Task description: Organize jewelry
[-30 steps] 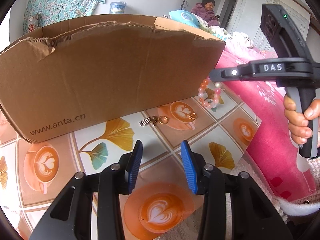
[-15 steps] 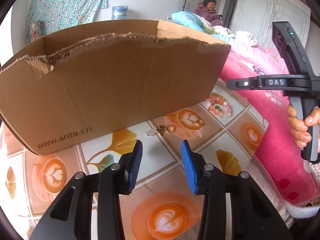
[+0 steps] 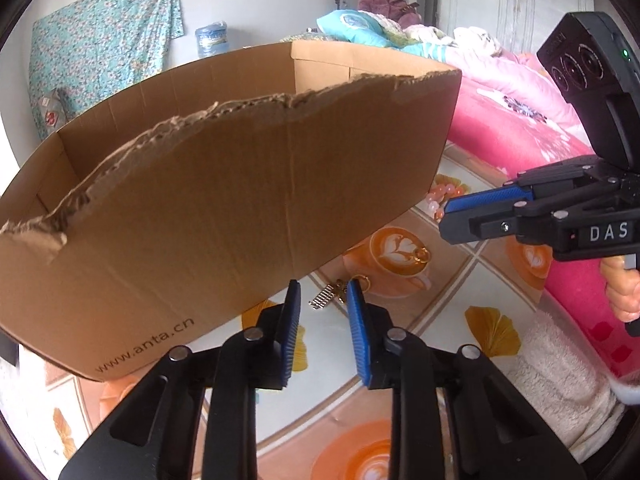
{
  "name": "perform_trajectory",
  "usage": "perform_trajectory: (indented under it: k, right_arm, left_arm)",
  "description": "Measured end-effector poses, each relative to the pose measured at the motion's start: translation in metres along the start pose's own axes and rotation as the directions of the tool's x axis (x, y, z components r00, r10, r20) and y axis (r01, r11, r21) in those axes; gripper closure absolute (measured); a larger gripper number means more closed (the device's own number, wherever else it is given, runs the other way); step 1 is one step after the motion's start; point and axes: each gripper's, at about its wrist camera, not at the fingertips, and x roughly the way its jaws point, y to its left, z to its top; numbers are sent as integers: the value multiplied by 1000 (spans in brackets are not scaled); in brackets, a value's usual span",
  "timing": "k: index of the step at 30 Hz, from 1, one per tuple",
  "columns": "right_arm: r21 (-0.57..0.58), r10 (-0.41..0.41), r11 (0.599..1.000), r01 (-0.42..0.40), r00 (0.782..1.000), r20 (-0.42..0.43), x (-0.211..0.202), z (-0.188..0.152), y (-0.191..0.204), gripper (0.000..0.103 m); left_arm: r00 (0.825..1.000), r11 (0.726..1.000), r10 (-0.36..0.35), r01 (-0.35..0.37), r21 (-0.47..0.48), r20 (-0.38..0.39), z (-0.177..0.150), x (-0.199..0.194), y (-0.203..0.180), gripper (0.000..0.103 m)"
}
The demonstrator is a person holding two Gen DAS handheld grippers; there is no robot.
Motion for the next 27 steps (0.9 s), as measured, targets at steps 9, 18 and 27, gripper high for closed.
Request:
perform_trajectory:
  k: [9, 18, 27]
  right_arm:
    - [7, 20, 1000, -20, 1000, -5, 8, 4, -1, 82]
    - [14, 19, 1000, -19, 1000, -4, 7, 3, -1, 82]
    - [3, 19, 1000, -19, 1000, 0, 6, 4, 4, 82]
  left_arm:
    - [997, 997, -44, 48, 66, -65, 4, 13, 6, 83]
    - [998, 996, -36, 41, 81, -56, 0, 9, -2, 103]
    - [998, 999, -34, 35, 24, -48, -13, -5, -4, 103]
